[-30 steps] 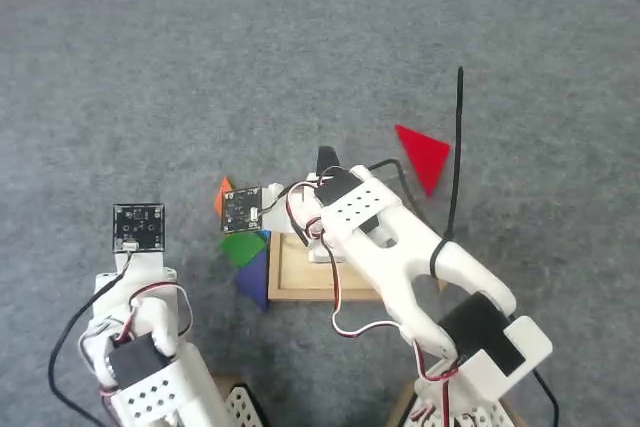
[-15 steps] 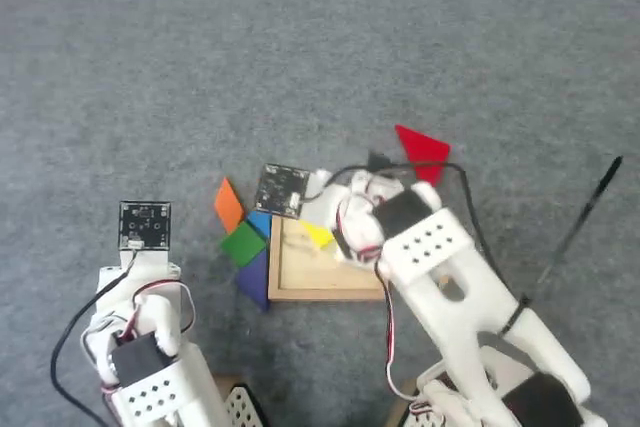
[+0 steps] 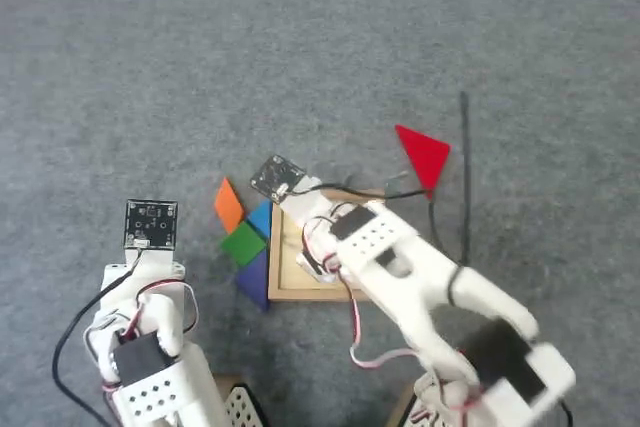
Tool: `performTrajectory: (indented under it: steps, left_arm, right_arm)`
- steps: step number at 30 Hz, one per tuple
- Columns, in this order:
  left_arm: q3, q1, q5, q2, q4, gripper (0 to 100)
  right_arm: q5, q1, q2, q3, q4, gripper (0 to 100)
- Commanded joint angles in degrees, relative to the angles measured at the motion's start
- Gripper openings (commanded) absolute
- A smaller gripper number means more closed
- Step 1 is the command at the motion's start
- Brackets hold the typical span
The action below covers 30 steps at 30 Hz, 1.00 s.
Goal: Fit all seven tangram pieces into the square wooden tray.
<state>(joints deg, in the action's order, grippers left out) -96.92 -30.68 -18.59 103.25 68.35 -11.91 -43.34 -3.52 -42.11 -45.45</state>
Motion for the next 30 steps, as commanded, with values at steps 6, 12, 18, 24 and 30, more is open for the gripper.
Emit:
performTrajectory:
  steps: [6, 12, 18, 24, 30]
  left_arm:
    - [0.48, 0.35, 0.26, 0.88, 0.35, 2]
    - [0.48, 0.35, 0.26, 0.88, 0.35, 2]
    - [0.48, 0.35, 0.26, 0.88, 0.35, 2]
    - [0.48, 0.35, 0.26, 0.88, 0.00, 2]
    - [0.84, 0.62, 0.35, 0.97, -0.70, 2]
  right_arm:
    - [0.53, 6.90, 5.93, 10.55, 1.36, 2.6]
    - [0.44, 8.57, 6.11, 11.87, 1.36, 2.6]
    - [-5.71, 8.40, 5.93, 12.13, 0.31, 2.8]
    - [-9.05, 8.66, -3.30, 13.54, -10.24, 3.2]
    - [-12.13, 8.92, -18.24, 9.41, -17.71, 8.2]
